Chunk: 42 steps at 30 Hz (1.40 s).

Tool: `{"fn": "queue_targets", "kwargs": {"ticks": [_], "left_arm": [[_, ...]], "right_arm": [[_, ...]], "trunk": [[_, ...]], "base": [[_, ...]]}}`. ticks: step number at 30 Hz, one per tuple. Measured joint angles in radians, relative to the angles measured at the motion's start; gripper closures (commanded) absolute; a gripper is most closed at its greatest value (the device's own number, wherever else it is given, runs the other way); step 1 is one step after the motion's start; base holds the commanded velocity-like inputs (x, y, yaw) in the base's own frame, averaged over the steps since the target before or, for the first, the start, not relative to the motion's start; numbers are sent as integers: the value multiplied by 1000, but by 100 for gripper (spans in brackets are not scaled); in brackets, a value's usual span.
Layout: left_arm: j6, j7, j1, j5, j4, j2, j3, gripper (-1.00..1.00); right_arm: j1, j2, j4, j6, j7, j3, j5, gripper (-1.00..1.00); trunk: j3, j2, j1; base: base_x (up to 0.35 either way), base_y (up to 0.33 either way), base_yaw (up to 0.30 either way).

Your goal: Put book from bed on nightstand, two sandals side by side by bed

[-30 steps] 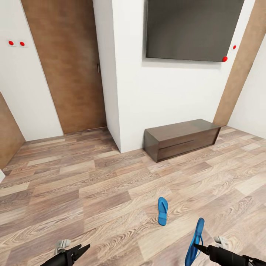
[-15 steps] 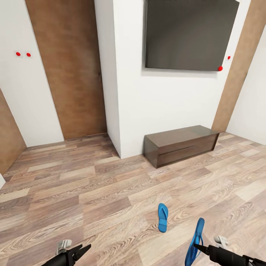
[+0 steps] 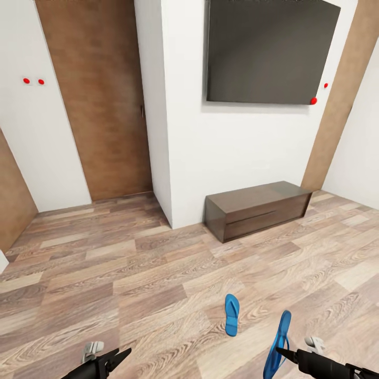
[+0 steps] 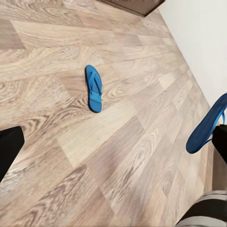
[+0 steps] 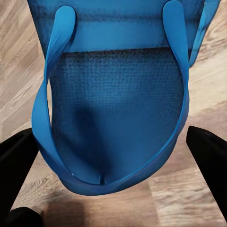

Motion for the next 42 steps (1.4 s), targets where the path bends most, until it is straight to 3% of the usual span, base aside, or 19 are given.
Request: {"fn": "queue_targets", "kwargs": {"ticks": [39,42], "left_arm": [[0,29,0,-1,1,-3,-15,-100],[0,28,0,-1,1,-3,-15,-100]], "right_arm": [[0,0,0,0,0,0,0,100],[0,0,0,0,0,1,1,100]], "trunk": [[122,273,-150],[122,273,-150]], "base": [[0,0,0],[0,0,0]]}}
